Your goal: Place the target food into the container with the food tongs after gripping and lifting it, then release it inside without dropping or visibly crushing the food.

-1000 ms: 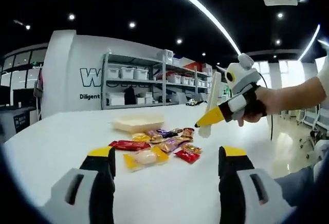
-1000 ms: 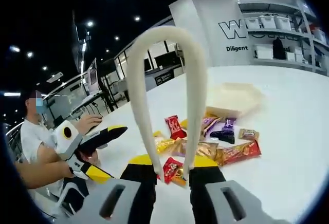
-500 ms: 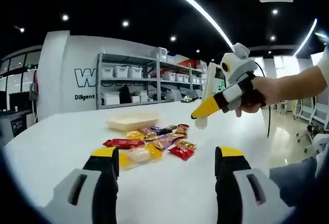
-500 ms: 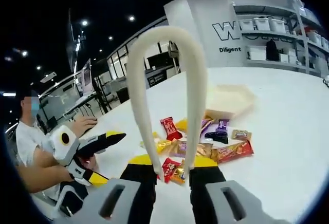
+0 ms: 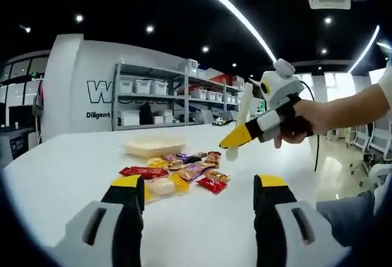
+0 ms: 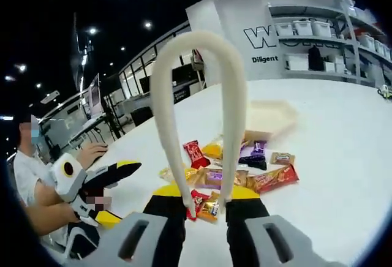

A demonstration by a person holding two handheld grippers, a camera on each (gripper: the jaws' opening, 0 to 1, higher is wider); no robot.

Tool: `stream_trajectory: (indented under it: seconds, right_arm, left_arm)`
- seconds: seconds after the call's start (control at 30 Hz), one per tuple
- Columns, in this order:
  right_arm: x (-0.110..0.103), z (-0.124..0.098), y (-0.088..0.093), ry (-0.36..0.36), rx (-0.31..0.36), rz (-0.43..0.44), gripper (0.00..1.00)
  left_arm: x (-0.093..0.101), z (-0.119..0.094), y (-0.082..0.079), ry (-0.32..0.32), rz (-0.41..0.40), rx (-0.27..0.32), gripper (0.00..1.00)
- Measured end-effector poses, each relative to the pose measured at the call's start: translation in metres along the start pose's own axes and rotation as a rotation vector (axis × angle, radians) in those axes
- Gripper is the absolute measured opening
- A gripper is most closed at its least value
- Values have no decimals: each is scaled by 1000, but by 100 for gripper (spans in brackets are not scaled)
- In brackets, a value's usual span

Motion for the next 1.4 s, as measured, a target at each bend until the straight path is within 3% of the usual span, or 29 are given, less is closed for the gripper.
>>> stream_trajectory:
  seconds: [0.13, 0.3, 0.43, 0.8, 0.93, 1.1, 1.17, 1.3, 1.4]
  right_arm:
    - [-1, 13, 1, 20, 12, 12, 19]
    - [0, 27, 8, 93, -19, -136, 19]
    - [3, 31, 13, 85, -40, -132, 20]
    - [34, 0, 9, 115, -59, -138, 20]
    - [34, -2, 2, 89, -44, -119, 20]
    - [23, 10, 4, -19, -79, -180, 21]
    - [25, 15, 7, -12, -103, -210, 21]
    - [22, 20, 9, -47, -101, -190, 21]
    - [21, 22, 15, -57, -137, -189, 21]
  left_arm:
    - [-2, 0, 0, -1, -9, 6, 71]
    - [0, 0, 1, 7, -9, -5, 69]
    - [2, 0, 2, 11, -1, -12, 68]
    - [7, 1, 3, 27, 18, -27, 65]
    - [7, 1, 4, 31, 21, -30, 64]
    - [5, 0, 4, 25, 16, -29, 64]
    - [5, 0, 4, 24, 18, -30, 63]
    - [4, 0, 3, 18, 13, -24, 63]
    - [4, 0, 3, 16, 17, -28, 62]
Point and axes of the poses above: the point that each gripper's makers call its tool centre point, and the gripper's own axes: z roughly forward along the fingers, x roughly to its right, y roughly out of its underside, the point moved 7 cm from there along -z, roughly backward along the fingers, and after that the axes turned 1 degree about -y, right-handed, at the moved point
